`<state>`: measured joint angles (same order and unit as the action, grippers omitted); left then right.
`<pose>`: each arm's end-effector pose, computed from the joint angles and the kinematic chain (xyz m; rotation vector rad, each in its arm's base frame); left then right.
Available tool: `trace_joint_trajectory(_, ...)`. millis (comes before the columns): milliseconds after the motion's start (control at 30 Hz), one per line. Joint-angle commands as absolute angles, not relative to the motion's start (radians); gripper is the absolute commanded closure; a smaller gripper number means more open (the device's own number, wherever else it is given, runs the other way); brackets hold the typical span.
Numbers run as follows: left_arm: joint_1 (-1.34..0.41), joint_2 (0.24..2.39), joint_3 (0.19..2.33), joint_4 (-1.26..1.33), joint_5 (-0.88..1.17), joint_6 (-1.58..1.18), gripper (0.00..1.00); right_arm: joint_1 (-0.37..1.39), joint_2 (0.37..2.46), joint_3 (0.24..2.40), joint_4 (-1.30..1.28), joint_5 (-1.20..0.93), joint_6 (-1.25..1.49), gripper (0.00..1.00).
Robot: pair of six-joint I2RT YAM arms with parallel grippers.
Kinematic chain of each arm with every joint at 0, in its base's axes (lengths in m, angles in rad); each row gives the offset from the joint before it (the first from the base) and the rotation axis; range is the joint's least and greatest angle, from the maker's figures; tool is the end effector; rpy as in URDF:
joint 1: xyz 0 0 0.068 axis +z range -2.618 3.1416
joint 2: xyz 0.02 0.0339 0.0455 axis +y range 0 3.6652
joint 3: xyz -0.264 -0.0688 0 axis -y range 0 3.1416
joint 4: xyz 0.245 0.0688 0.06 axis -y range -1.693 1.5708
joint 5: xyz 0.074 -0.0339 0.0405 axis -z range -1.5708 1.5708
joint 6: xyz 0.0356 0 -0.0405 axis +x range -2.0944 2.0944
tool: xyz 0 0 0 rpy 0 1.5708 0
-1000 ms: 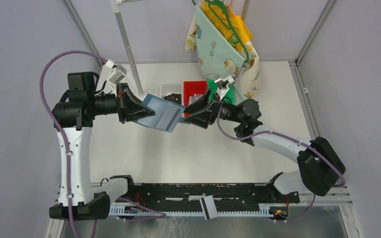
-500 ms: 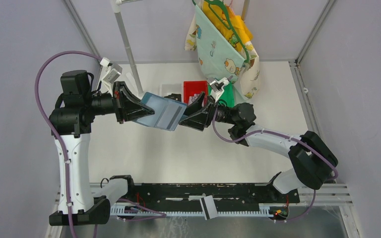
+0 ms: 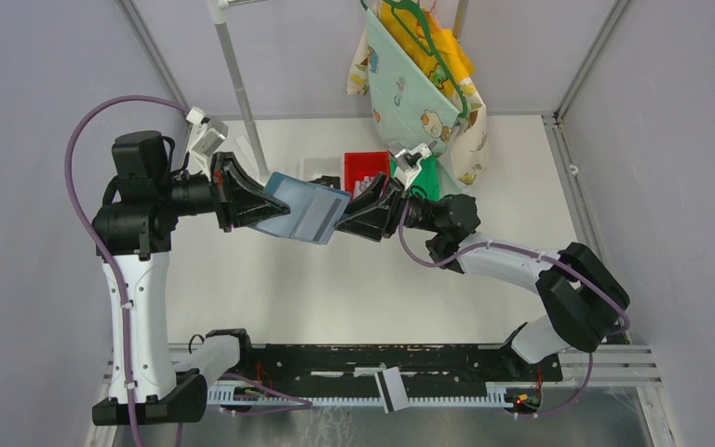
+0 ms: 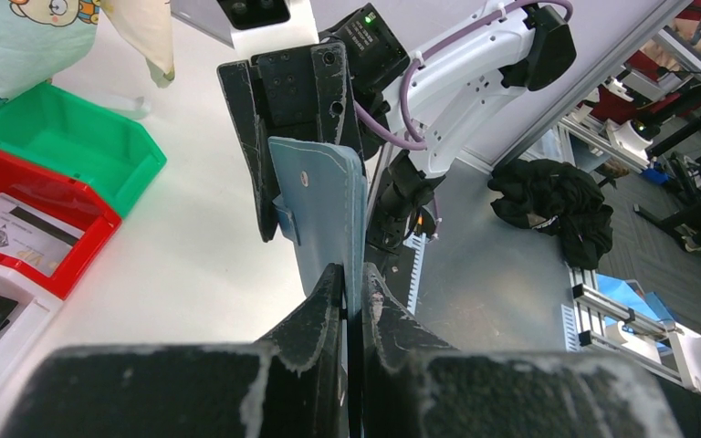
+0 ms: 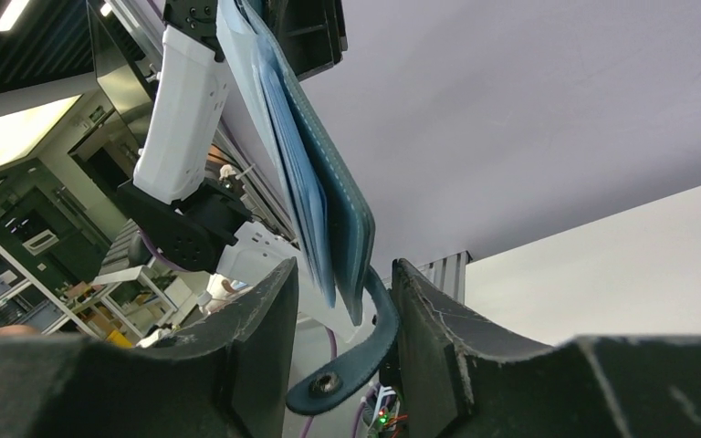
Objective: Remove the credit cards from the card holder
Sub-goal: Remove the credit card from the card holder.
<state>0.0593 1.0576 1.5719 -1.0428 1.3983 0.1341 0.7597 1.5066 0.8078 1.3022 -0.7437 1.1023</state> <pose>0.1452 -0.0265 0.4759 0.8596 1.6228 -1.2924 0.2094 0.2322 0.3221 -0.6276 1.2438 1.9687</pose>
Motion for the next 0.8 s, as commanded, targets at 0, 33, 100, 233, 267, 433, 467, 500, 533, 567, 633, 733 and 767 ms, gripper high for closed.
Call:
trace_joint_trajectory(0, 0.058, 1.039, 1.572, -0.997, 1.451, 0.087, 0.96, 0.773, 1.525, 0.865, 1.381, -0.755, 1.127, 0.53)
trace_joint_trajectory(33, 0.057, 1.04, 1.573, -0.997, 1.452, 0.086, 0.96, 0.774, 1.531, 0.865, 1.395, -0.753, 1.137, 0.53)
trace_joint_trajectory(100, 0.058, 1.04, 1.576, -0.996, 1.452, 0.086, 0.96, 0.776, 1.539, 0.87, 1.396, -0.743, 1.144, 0.48)
trace_joint_trajectory(233, 0.057, 1.042, 1.579, -0.99, 1.451, 0.081, 0.96, 0.782, 1.549, 0.882, 1.395, -0.737, 1.143, 0.48)
trace_joint_trajectory(267, 0.058, 1.042, 1.581, -0.989, 1.453, 0.079, 0.96, 0.783, 1.551, 0.884, 1.394, -0.736, 1.143, 0.49)
trace_joint_trajectory(433, 0.058, 1.04, 1.582, -0.954, 1.462, 0.042, 0.95, 0.784, 1.56, 0.888, 1.39, -0.736, 1.144, 0.54)
trace_joint_trajectory(467, 0.058, 1.04, 1.583, -0.95, 1.463, 0.039, 0.95, 0.783, 1.566, 0.89, 1.393, -0.732, 1.147, 0.54)
trace_joint_trajectory(500, 0.058, 1.041, 1.582, -0.946, 1.465, 0.036, 0.95, 0.784, 1.575, 0.892, 1.4, -0.73, 1.152, 0.54)
trace_joint_trajectory(533, 0.057, 1.042, 1.583, -0.943, 1.466, 0.032, 0.95, 0.783, 1.581, 0.896, 1.407, -0.73, 1.156, 0.54)
trace_joint_trajectory(567, 0.057, 1.042, 1.583, -0.941, 1.467, 0.03, 0.95, 0.783, 1.589, 0.9, 1.41, -0.73, 1.16, 0.55)
trace_joint_trajectory(633, 0.057, 1.044, 1.583, -0.94, 1.471, 0.027, 0.95, 0.783, 1.599, 0.899, 1.424, -0.726, 1.167, 0.56)
trace_joint_trajectory(733, 0.057, 1.042, 1.582, -0.939, 1.471, 0.029, 0.95, 0.784, 1.602, 0.894, 1.449, -0.727, 1.177, 0.56)
trace_joint_trajectory(767, 0.058, 1.042, 1.582, -0.939, 1.471, 0.03, 0.95, 0.783, 1.601, 0.891, 1.459, -0.727, 1.18, 0.56)
